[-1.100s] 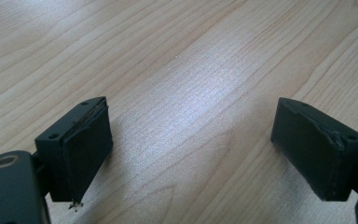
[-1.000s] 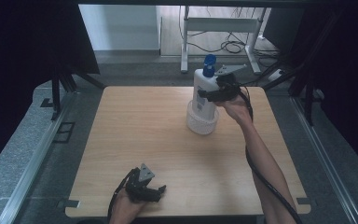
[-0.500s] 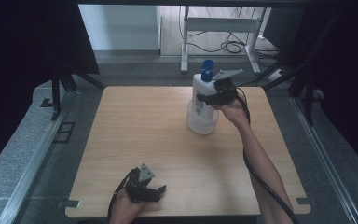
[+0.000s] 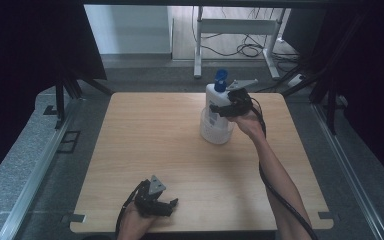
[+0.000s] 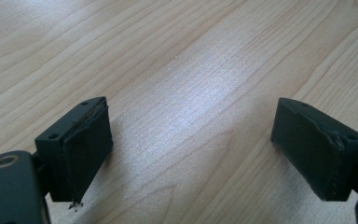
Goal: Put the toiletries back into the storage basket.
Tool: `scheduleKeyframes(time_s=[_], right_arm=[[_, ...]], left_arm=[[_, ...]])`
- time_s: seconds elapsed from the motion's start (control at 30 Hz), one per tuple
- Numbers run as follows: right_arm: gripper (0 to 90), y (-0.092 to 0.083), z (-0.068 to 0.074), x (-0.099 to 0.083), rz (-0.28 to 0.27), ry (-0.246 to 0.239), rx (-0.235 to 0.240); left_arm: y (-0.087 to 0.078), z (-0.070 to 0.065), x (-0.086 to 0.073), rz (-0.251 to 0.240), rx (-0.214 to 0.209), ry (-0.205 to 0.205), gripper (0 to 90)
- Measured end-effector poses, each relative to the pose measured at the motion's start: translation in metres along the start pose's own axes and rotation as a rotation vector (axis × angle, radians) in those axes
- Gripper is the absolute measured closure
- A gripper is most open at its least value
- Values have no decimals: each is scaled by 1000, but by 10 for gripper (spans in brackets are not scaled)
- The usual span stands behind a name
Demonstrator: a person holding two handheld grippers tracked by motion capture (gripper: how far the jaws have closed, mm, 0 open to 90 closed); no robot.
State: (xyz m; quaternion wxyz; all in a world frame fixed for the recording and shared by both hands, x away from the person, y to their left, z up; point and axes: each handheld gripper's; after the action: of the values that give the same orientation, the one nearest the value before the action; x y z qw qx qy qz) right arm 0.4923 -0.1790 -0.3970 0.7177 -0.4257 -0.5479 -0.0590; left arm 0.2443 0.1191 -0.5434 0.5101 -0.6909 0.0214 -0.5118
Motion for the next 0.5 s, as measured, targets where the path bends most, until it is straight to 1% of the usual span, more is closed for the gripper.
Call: scheduleKeyframes(time_s=[0.5], right_arm=[[373, 11, 0, -13, 12, -5, 2]], left_arm=[[0, 0, 0, 0, 0, 2, 116]])
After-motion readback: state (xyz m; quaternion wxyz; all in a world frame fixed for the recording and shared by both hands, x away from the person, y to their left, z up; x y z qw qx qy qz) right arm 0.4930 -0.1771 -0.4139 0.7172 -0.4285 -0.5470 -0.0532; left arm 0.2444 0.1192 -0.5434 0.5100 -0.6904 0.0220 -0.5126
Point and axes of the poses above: each handheld gripper's, and its own axes: y roughly forward along the jaws, x roughly out of its top, z roughly to its left, and after that the axes turned 6 degrees about y, right-handed
